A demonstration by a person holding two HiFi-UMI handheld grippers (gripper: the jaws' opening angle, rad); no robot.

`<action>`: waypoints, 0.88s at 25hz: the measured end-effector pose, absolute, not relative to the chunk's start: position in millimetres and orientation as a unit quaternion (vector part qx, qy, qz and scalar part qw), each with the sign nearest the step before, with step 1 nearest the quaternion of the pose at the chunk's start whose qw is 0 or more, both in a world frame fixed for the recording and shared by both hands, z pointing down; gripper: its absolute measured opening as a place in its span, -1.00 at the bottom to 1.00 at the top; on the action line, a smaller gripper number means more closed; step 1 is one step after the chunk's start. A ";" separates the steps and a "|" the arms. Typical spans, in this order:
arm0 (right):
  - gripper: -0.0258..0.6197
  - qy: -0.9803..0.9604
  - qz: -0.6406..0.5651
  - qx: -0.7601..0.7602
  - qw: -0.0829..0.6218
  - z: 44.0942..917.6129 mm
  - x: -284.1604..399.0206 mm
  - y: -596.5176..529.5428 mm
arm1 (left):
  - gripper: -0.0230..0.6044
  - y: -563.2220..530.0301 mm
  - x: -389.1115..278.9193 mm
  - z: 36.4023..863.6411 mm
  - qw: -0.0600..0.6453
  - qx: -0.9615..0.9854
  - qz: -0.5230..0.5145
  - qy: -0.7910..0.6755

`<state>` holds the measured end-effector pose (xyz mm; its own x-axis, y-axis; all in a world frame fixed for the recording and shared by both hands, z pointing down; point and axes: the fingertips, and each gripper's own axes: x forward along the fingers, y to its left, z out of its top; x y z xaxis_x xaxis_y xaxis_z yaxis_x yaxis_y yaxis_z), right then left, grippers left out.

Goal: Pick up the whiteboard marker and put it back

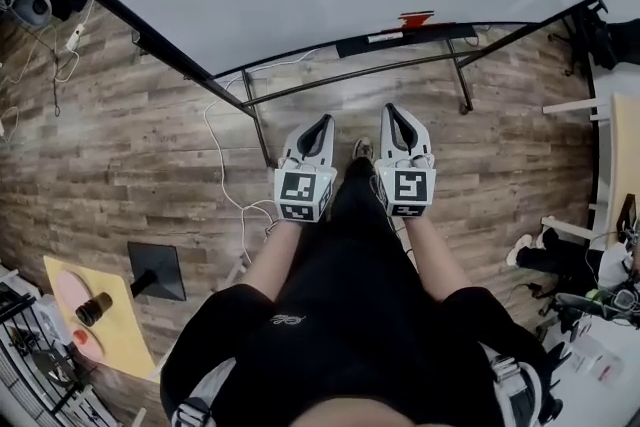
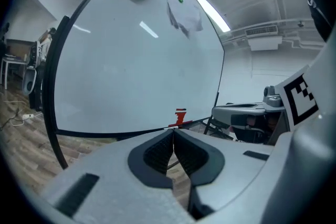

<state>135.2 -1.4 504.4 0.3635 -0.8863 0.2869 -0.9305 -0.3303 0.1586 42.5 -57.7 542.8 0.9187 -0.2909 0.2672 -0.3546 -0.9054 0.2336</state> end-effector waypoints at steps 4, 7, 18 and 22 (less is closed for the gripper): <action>-0.91 -0.555 0.072 0.813 0.163 504.2 103.5 24.1 | -0.90 -35.6 23.1 537.9 0.142 0.972 0.111 -0.151; -0.91 -0.562 0.065 0.810 0.154 489.3 96.4 27.9 | -0.90 -29.0 22.2 517.1 0.124 0.977 0.095 -0.146; -0.91 -0.540 -0.011 0.835 0.105 404.1 143.1 62.9 | -0.90 -7.8 66.8 439.4 0.093 0.983 0.032 -0.155; -0.91 -0.536 -0.012 0.839 0.090 397.8 158.3 82.9 | -0.90 14.0 86.2 428.8 0.070 0.987 0.030 -0.145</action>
<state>158.3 82.9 397.8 0.4242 -0.9023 0.0772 -0.8980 -0.4082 0.1640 86.2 14.0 428.8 0.9563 -0.2814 0.0801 -0.2899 -0.9483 0.1293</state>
